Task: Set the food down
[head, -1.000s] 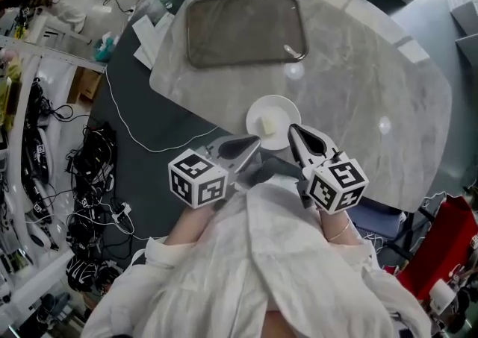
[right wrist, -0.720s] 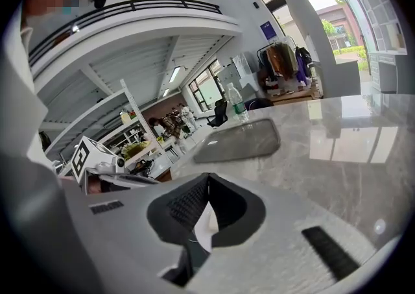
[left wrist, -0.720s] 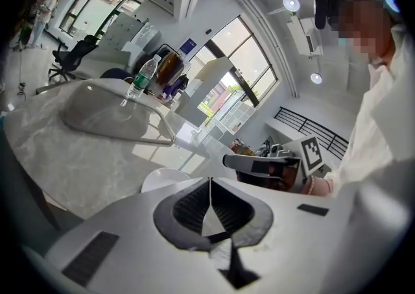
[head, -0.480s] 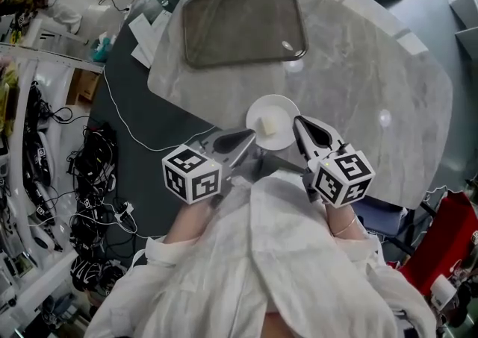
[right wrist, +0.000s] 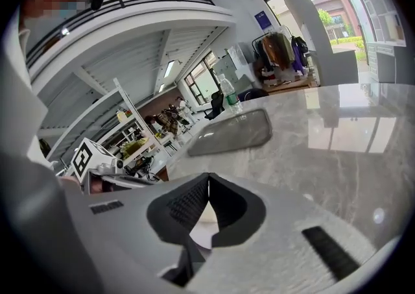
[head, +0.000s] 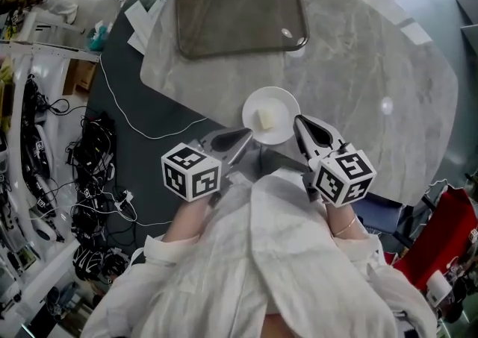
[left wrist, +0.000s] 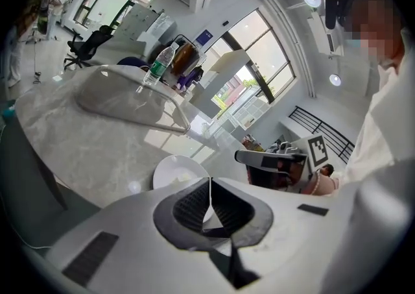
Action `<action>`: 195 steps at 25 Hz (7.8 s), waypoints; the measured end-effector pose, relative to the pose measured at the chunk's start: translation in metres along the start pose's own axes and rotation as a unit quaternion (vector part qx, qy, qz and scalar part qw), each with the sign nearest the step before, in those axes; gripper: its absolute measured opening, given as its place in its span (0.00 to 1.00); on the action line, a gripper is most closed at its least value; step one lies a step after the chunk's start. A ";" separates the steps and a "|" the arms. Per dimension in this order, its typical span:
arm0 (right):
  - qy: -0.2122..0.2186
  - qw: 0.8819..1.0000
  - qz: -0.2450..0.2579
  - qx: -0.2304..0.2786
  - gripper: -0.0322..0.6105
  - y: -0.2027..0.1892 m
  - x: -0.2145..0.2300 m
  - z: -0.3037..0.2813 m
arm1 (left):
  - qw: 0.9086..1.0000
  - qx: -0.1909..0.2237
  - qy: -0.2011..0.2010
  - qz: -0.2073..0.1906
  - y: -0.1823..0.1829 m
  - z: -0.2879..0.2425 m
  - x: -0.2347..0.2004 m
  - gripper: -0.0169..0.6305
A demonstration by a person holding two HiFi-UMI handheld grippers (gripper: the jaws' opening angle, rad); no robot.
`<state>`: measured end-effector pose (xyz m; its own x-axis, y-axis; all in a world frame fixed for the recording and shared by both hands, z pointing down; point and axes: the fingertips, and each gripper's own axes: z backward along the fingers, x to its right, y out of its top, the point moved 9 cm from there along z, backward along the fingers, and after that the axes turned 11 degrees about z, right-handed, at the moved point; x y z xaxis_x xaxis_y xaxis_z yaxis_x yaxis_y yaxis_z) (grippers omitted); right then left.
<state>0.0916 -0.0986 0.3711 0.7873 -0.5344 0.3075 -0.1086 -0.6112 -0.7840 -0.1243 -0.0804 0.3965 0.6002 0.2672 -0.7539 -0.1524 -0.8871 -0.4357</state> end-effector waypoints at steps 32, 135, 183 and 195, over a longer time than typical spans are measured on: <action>-0.007 0.994 -0.055 -0.097 0.05 -0.073 0.024 -0.011 | 0.994 -0.054 0.076 0.057 -0.038 -0.028 -0.047 0.05; -0.007 0.995 -0.032 -0.099 0.12 -0.027 0.053 -0.043 | 0.992 0.006 0.120 0.048 0.015 -0.038 -0.039 0.15; -0.073 0.988 -0.082 -0.108 0.12 0.107 0.111 -0.249 | 0.995 -0.071 0.073 0.019 0.258 -0.084 -0.188 0.18; -0.070 0.989 -0.062 -0.112 0.23 0.108 0.109 -0.250 | 0.996 -0.047 0.073 0.015 0.251 -0.090 -0.177 0.32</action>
<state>0.0140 -0.3685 0.4549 0.8778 -0.3707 0.3034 -0.1257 -0.7894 -0.6008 -0.1985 -0.3846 0.4647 0.7046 0.1884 -0.6841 -0.1016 -0.9274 -0.3600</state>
